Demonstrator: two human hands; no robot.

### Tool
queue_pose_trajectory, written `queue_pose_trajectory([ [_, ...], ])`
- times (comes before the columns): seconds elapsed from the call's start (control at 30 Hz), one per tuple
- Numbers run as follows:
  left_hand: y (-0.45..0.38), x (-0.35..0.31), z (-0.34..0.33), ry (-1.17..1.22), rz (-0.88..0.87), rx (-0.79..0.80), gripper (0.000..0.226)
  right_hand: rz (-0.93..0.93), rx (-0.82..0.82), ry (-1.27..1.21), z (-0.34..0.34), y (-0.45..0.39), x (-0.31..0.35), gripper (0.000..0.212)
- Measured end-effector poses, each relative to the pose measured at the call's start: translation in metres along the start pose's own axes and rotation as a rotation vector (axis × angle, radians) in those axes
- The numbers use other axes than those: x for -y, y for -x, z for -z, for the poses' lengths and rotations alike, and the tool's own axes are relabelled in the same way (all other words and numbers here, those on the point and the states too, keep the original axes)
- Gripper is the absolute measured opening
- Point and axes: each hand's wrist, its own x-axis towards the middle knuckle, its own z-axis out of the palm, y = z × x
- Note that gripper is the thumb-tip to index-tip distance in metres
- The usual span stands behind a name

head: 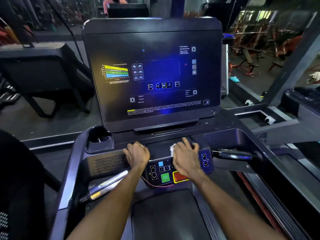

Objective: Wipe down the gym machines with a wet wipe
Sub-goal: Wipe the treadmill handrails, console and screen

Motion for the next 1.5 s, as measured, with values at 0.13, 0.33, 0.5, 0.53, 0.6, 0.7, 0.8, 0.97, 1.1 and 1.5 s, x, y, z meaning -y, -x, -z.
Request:
queue_pose_trajectory([
  [0.13, 0.016, 0.013, 0.019, 0.086, -0.156, -0.063, 0.019, 0.237, -0.077, -0.101, -0.010, 0.013, 0.067, 0.041],
  [0.33, 0.031, 0.052, 0.032, 0.308, -0.285, -0.140, 0.034, 0.333, -0.174, -0.121, -0.011, 0.000, 0.052, 0.033],
  [0.5, 0.049, 0.047, 0.031, 0.360, -0.334, -0.193, 0.033, 0.456, -0.056, -0.495, -0.010, 0.009, 0.062, 0.017],
  [0.53, 0.052, 0.047, 0.030, 0.361, -0.330, -0.178, 0.031, 0.502, -0.016, -0.506, -0.011, 0.017, 0.061, 0.019],
  [0.6, 0.054, 0.048, 0.028, 0.355, -0.319, -0.156, 0.030, 0.597, 0.084, -0.460, -0.010, 0.027, 0.055, 0.024],
  [0.7, 0.059, 0.049, 0.027, 0.321, -0.303, -0.173, 0.031, 0.718, 0.074, -0.291, -0.008, 0.019, 0.043, 0.024],
  [0.8, 0.072, 0.046, 0.025, 0.315, -0.215, -0.271, 0.029, 0.647, 0.025, -0.401, -0.009, 0.006, 0.042, 0.030],
  [0.97, 0.099, 0.050, 0.007, 0.346, -0.071, -0.340, 0.027, 0.891, 0.147, -0.205, -0.021, 0.021, 0.024, 0.014],
  [1.1, 0.116, 0.053, -0.010, 0.356, 0.018, -0.361, 0.017, 0.901, 0.045, -0.217, -0.005, -0.001, 0.012, 0.018],
  [1.5, 0.135, 0.058, -0.032, 0.688, 0.400, -0.293, 0.015, 0.834, 0.159, -0.359, -0.002, 0.003, -0.005, 0.015],
])
